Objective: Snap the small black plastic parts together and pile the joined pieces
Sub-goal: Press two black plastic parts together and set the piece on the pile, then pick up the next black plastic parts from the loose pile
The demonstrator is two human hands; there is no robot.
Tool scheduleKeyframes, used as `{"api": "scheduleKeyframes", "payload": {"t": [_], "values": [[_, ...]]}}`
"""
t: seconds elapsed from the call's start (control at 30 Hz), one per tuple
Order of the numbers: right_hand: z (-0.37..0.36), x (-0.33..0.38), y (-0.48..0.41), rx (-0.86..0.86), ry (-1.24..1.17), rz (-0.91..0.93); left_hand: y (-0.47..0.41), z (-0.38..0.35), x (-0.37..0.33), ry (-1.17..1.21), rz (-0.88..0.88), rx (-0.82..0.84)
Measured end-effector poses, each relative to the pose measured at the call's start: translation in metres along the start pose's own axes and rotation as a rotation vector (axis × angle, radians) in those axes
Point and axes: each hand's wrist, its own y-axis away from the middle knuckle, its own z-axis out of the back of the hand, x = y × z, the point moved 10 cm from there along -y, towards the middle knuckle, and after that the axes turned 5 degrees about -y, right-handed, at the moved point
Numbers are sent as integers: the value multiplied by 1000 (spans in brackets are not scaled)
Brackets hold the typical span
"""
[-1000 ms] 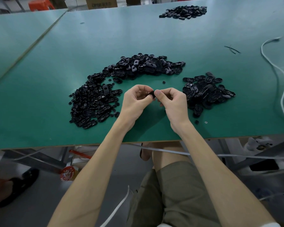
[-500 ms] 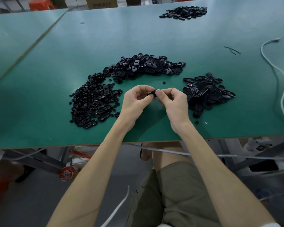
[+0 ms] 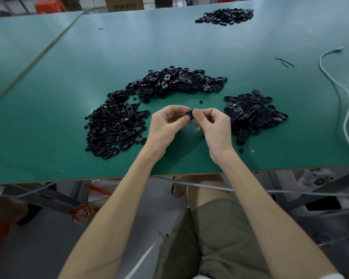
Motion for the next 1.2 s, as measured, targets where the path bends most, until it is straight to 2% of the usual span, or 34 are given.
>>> {"api": "scheduleKeyframes", "payload": {"t": [0.23, 0.47, 0.67, 0.83, 0.97, 1.07, 1.2], "values": [[2, 1, 0, -26, -47, 1, -1, -2, -5, -74, -41, -1], [7, -1, -1, -85, -95, -17, -11, -6, -43, -155, -116, -119], [2, 2, -1, -45, -140, -29, -27, -73, -86, -380, -210, 25], [0, 3, 4, -42, -218, -55, -32, -104, -72, -459, -144, 151], [-1, 8, 3, -12, -194, -5, -26, -76, -65, -568, -165, 65], [2, 3, 1, -60, -104, -20, -21, -29, -66, -703, -166, -42], [2, 1, 1, -56, -132, -29, -19, 37, -43, -1184, -8, -43]]}}
